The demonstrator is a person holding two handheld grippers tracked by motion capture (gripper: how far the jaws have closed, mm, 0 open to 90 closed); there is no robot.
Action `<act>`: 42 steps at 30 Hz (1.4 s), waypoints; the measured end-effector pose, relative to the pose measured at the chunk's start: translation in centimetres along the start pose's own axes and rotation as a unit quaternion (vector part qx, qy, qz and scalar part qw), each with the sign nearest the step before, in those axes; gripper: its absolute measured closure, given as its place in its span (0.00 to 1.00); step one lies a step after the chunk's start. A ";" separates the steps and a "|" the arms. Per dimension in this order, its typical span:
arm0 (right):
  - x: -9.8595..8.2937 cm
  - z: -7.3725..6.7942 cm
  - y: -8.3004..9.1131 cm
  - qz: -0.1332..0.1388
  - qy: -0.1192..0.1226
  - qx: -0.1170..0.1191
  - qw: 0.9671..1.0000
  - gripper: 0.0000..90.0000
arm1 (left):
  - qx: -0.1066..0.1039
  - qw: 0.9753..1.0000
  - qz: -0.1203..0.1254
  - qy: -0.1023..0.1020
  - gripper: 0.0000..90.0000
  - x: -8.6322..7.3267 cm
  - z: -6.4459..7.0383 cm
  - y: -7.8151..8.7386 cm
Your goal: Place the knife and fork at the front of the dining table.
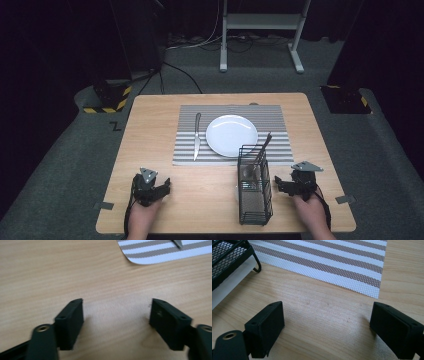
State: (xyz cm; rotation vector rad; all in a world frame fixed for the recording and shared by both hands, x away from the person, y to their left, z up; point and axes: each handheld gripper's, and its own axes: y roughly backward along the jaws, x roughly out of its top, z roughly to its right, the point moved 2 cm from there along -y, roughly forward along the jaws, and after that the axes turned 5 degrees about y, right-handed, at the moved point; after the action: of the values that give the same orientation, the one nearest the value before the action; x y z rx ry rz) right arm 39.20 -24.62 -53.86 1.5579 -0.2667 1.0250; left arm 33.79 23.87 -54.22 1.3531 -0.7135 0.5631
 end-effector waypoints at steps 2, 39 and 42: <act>0.0 0.0 0.0 0.000 0.000 0.002 1.000 0.13 | -0.004 1.000 -0.003 -0.003 0.21 -0.2 0.0 0.2; 7.1 -3.7 9.0 0.269 0.023 0.031 0.962 0.55 | -0.014 1.000 -0.017 -0.013 0.08 0.0 0.3 -0.2; 8.5 -4.0 8.8 0.280 0.021 0.037 0.959 0.59 | -0.014 1.000 -0.017 -0.013 0.08 0.0 0.3 -0.2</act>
State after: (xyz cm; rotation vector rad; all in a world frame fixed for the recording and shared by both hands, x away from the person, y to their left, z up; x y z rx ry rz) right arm 36.42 -20.47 -41.99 1.5602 -0.6722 1.5171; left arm 33.87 23.51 -54.36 1.3464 -0.7149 0.5074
